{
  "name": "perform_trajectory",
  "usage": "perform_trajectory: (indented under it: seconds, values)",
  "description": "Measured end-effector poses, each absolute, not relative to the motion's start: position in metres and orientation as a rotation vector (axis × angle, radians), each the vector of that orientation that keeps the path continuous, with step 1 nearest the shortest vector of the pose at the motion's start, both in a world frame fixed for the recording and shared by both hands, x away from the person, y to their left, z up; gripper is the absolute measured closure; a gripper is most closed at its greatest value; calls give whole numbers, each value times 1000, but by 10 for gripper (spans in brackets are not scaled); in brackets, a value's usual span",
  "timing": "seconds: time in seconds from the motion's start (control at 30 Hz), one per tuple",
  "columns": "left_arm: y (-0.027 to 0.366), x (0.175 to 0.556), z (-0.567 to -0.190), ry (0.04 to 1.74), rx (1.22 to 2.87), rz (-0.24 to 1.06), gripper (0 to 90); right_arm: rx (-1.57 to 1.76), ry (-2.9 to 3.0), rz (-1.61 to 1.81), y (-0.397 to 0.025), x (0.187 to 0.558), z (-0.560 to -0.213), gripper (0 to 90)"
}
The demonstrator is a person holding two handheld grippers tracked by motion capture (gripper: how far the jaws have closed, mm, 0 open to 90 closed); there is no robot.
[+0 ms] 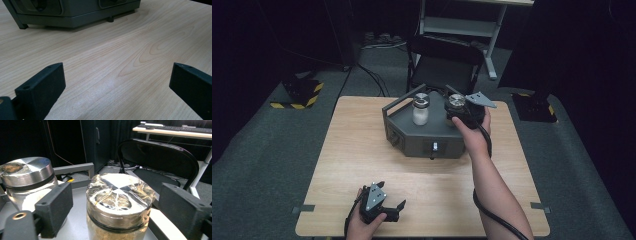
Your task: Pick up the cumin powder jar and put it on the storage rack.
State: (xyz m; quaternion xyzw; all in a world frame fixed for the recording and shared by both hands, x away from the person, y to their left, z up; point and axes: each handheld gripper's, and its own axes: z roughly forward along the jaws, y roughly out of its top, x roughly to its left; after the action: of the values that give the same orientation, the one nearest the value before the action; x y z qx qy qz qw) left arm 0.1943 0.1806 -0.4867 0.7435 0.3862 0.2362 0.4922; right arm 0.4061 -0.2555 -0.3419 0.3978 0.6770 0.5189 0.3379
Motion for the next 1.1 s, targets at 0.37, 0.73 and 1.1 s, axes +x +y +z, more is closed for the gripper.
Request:
perform_trajectory:
  seconds: [0.37,0.73,1.1]
  values:
    - [180,194,-486,936,1809,580,8,1029,1758,1363,-260,398,-345,3]
    - [179,194,-486,938,1810,582,8,1019,1766,1389,-265,390,-343,3]
    - [178,193,-486,933,1816,585,8,995,1769,1402,-268,374,-340,3]
